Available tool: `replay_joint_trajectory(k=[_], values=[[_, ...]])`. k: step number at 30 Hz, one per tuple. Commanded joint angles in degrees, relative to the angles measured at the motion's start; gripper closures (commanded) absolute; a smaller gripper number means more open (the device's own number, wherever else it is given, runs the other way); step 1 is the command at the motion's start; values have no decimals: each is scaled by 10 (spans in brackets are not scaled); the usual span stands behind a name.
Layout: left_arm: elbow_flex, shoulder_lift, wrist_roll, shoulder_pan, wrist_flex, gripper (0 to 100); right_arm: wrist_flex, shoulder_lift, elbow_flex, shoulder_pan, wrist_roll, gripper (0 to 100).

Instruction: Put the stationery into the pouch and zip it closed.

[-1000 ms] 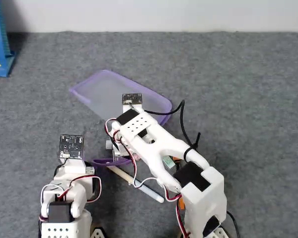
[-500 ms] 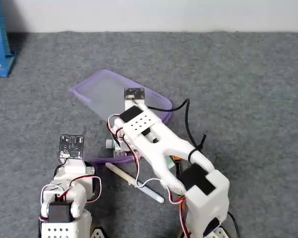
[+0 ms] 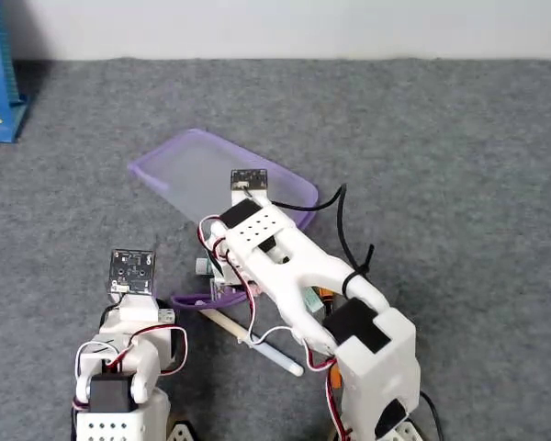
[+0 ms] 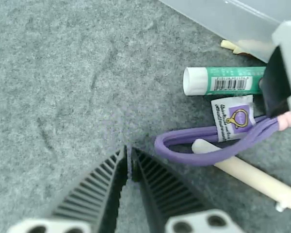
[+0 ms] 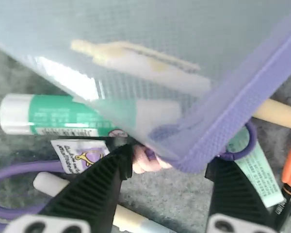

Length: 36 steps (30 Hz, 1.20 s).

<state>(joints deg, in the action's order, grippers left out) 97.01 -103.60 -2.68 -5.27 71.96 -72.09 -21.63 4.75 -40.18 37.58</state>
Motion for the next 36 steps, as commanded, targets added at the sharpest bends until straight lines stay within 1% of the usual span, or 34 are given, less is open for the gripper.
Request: replay_joint_trajectory(k=[1,5,6,9,13,16,20,22,26,29,31,33,36], values=[[-6,-6,2,-4,3,987,-2,4,-26,8,5,801],[-6,-6,2,-4,3,987,-10,4,-29,8,3,977],[-6,-6,2,-4,3,987,-11,4,-29,9,2,998],[-6,-6,2,-4,3,987,-23,4,-29,9,1,952],[-6,-6,2,-4,3,987,-62,13,-37,9,-3,994],[-6,-6,2,-4,3,987,-105,46,-49,9,-33,991],[-6,-6,2,-4,3,987,-147,127,-48,9,-76,990],[-6,-6,2,-4,3,987,-168,171,-47,9,-105,990],[-6,-6,2,-4,3,987,-196,243,-47,10,-201,990],[-6,-6,2,-4,3,987,-208,273,-47,28,-279,990],[-6,-6,2,-4,3,987,-208,277,-44,47,-316,990],[-6,-6,2,-4,3,987,-201,270,-27,60,-311,989],[-6,-6,2,-4,3,987,-181,242,6,60,-265,985]])
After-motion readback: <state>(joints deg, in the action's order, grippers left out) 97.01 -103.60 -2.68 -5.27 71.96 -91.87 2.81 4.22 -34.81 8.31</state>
